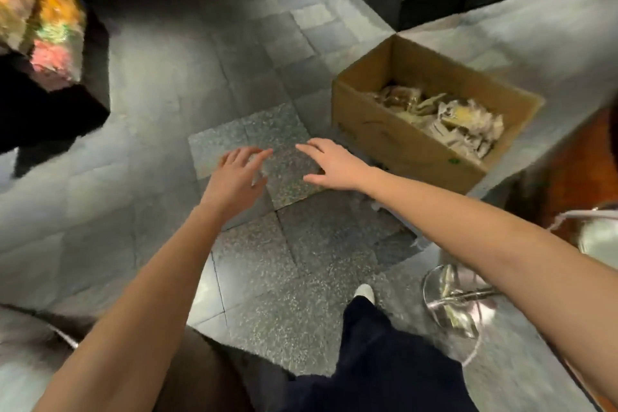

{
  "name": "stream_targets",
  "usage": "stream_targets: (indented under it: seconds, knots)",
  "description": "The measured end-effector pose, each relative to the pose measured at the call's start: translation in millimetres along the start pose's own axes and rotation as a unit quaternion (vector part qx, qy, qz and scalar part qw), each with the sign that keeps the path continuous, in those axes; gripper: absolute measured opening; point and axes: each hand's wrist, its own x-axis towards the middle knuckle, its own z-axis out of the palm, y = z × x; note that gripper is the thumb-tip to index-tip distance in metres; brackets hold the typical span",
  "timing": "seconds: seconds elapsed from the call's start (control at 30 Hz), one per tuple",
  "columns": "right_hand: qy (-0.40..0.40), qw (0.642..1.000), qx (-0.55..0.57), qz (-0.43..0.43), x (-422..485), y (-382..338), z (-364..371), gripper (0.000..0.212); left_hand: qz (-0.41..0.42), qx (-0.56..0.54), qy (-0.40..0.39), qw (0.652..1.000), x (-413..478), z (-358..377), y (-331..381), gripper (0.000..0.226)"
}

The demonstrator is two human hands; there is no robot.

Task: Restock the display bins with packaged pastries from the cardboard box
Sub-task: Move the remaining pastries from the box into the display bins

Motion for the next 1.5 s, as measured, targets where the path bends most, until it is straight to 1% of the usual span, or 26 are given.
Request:
stream_targets:
  seconds: [0.17, 0.3, 0.37, 0.47, 0.57, 0.77, 0.93, 1.0, 1.23, 1.37, 1.5]
  knots:
    - [-0.012, 0.998, -0.029, 0.060, -18.3, 117.3, -39.3, 0.076, 0.090, -0.009, -0.018, 0.996, 127.4, 24.7, 65.8, 0.057]
    - [-0.026, 0.994, -0.053, 0.090, -28.7, 205.3, -68.2, 0.076, 0.149, -0.006, -0.017, 0.989, 218.0, 39.1, 117.9, 0.055]
    - [-0.038, 0.992, -0.060, 0.103, -32.1, 241.2, -84.9, 0.076, 0.180, -0.005, -0.017, 0.984, 255.7, 46.3, 138.1, 0.054]
    - [-0.026, 0.987, -0.063, 0.143, -34.8, 283.4, -107.1, 0.074, 0.210, -0.013, -0.019, 0.978, 304.2, 56.6, 163.3, 0.052]
    - [-0.018, 0.983, -0.055, 0.173, -39.1, 314.7, -118.7, 0.075, 0.237, -0.020, -0.025, 0.971, 345.6, 63.8, 187.9, 0.052]
    - [-0.015, 0.982, -0.028, 0.187, -62.4, 356.8, -116.9, 0.079, 0.285, -0.017, -0.056, 0.957, 406.6, 87.5, 213.4, 0.054]
    - [0.016, 0.970, 0.028, 0.241, -85.0, 382.1, -108.9, 0.079, 0.325, -0.031, -0.095, 0.940, 447.3, 120.0, 228.3, 0.053]
    - [0.014, 0.962, 0.046, 0.268, -93.2, 392.7, -101.7, 0.078, 0.342, -0.037, -0.111, 0.932, 463.4, 134.8, 231.6, 0.051]
    - [0.000, 0.924, 0.109, 0.365, -114.8, 425.7, -76.1, 0.077, 0.439, -0.050, -0.159, 0.883, 541.8, 175.1, 247.7, 0.053]
    - [-0.036, 0.910, 0.123, 0.394, -119.5, 441.7, -62.5, 0.073, 0.517, -0.045, -0.201, 0.831, 575.5, 203.3, 260.3, 0.053]
    - [-0.032, 0.901, 0.138, 0.410, -118.3, 461.0, -50.9, 0.073, 0.570, -0.041, -0.217, 0.792, 598.8, 234.9, 270.7, 0.056]
